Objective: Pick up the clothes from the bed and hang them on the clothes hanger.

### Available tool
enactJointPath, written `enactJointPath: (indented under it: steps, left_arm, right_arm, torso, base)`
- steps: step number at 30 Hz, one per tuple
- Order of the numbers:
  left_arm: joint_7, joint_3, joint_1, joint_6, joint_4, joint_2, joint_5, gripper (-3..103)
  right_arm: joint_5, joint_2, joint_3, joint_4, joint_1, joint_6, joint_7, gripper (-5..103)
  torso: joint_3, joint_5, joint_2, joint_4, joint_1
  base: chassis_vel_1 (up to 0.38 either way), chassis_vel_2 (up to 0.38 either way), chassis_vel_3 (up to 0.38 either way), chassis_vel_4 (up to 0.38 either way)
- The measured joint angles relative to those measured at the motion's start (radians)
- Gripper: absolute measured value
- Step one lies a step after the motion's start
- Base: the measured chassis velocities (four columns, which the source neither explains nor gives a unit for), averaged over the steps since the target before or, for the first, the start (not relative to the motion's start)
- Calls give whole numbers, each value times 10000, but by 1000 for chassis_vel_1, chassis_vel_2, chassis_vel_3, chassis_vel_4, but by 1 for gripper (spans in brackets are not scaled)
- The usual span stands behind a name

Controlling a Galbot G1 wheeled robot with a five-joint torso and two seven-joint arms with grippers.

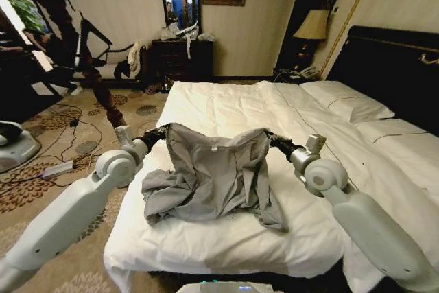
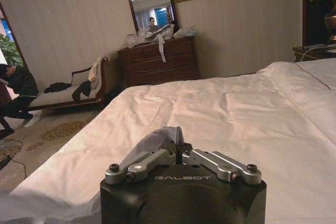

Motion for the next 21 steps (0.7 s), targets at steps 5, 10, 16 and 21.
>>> enactJointPath:
  steps: [5,10,16,21]
  left_arm:
    - [448,-320,179,-395,-152,159,-925,39]
    - [440,-530,441,-495,-229,190,-817,60]
    - [-61,-661,556,-649,-224,90,-206,82]
    - [-190,-344,-55,-708,184,-164,-63,97]
  right_arm:
    - [-4,-8,-45,-27,12,0,-1,0]
    - [-53,25,-63,-11,-38,0,1,0]
    - [-132,97,26,76,-220,1,12,0]
    - [-64,186,36,151,-258,3,61,0]
  torso:
    - [-1,1,1,0,-1]
    - [0,1,1,-1,0]
    - [-1,-1,1,3,-1]
    - [0,3,1,3,-2]
  base:
    - [0,0,0,0]
    - [0,0,0,0]
    - [0,0,0,0]
    - [0,0,0,0]
